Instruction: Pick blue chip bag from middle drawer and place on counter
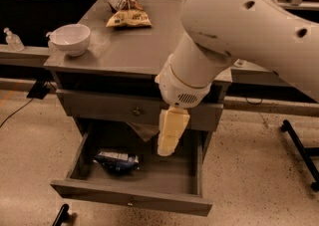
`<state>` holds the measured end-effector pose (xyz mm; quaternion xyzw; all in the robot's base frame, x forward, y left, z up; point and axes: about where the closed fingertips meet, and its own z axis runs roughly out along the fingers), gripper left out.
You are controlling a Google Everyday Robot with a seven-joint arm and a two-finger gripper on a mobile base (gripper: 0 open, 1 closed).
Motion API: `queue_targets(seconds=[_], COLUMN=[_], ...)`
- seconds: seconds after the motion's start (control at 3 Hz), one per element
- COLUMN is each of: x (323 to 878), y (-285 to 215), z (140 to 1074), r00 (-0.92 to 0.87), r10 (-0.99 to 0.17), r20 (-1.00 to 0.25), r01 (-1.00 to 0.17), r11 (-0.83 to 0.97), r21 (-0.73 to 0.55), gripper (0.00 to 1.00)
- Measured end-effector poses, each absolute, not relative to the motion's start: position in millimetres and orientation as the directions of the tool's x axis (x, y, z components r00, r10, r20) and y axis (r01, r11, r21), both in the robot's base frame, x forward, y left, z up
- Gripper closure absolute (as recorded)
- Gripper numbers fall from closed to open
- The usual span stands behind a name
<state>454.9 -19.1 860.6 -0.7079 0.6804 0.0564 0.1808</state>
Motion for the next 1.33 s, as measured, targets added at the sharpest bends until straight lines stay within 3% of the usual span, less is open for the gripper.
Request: queue_targets(seconds=[0.67,1.33], x=[473,449], y=[-9,40], z=[832,716], r00=[0.042,-0.013], r10=[-0.934,-0.868], r20=[-0.356,-0.496], r01=[-0.989,-0.996], r11=[0.012,0.052], r21=[-0.147,-0.067], gripper=[0.0,0.0])
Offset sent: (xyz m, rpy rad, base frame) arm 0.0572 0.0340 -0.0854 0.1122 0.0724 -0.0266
